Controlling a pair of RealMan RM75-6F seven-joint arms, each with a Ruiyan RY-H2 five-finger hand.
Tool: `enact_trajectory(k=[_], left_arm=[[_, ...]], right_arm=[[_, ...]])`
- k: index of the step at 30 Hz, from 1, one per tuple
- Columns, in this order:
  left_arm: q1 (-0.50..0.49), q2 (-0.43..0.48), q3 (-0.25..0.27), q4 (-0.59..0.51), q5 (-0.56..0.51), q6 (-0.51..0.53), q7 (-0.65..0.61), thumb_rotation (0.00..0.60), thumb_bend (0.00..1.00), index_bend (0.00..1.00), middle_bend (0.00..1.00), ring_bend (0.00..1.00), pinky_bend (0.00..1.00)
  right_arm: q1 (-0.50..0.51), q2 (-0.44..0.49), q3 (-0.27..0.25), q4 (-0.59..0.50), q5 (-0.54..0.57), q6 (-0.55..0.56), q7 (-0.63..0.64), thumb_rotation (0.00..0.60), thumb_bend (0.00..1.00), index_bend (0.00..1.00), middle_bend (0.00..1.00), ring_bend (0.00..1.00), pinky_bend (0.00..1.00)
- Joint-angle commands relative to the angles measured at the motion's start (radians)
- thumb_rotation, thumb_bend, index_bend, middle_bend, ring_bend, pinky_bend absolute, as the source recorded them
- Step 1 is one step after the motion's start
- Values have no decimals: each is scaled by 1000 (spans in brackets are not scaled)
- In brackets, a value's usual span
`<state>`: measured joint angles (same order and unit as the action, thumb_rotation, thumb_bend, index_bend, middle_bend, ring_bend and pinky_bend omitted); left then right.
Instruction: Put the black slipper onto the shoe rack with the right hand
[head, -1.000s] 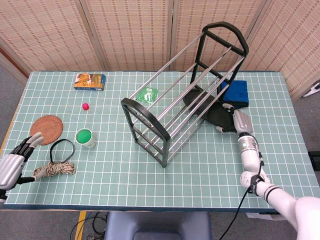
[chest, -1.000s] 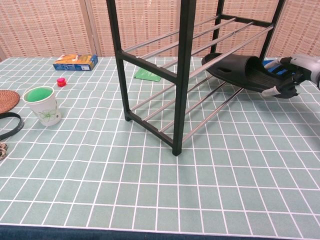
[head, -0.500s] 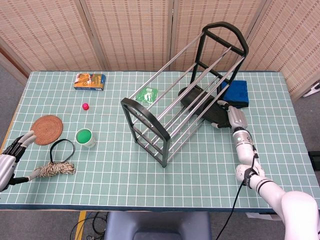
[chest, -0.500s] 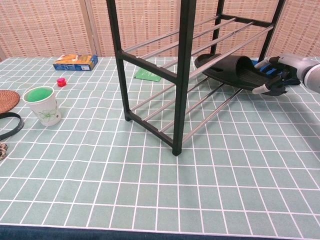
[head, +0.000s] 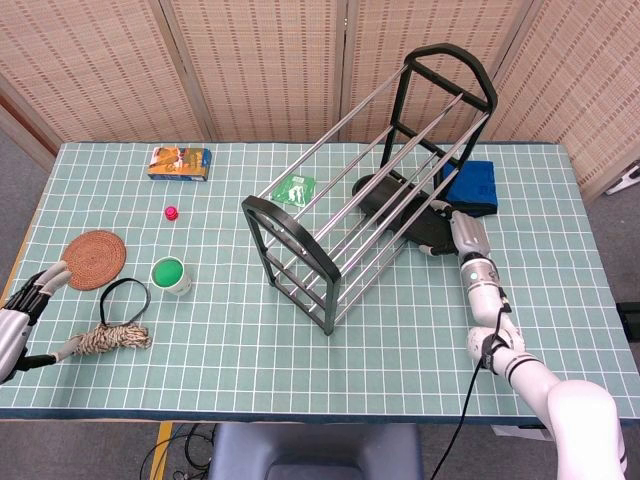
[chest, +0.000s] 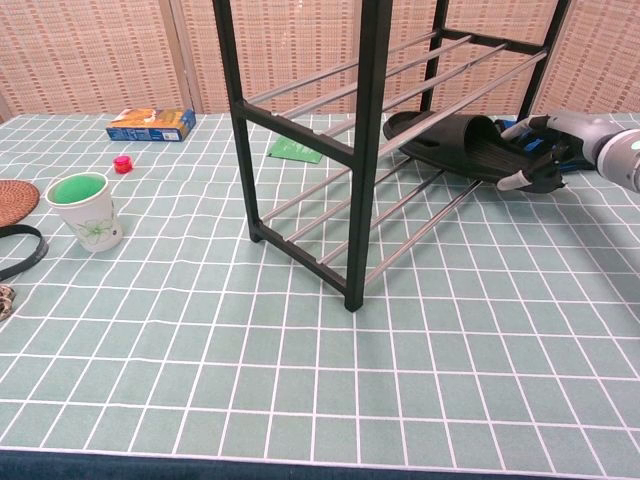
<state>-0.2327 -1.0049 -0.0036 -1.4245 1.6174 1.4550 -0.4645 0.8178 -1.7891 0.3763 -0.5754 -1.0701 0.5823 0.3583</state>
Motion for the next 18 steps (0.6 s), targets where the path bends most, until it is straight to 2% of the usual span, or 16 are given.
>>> enact_trajectory(k=[1, 7, 18], left_arm=[[1, 1, -1, 1, 0, 2, -5, 600, 262, 0, 22, 0, 174], [6, 4, -1, 7, 5, 14, -19, 600, 262, 0, 22, 0, 174], [8, 3, -3, 15, 6, 21, -30, 600, 262, 0, 22, 0, 174]], right_arm=[[7, -8, -2, 15, -8, -3, 9, 600, 196, 283, 228, 217, 366], [24, -28, -4, 54, -20, -28, 30, 600, 186, 274, 183, 192, 366], [1, -5, -30, 16, -64, 14, 26, 600, 165, 22, 25, 55, 246]])
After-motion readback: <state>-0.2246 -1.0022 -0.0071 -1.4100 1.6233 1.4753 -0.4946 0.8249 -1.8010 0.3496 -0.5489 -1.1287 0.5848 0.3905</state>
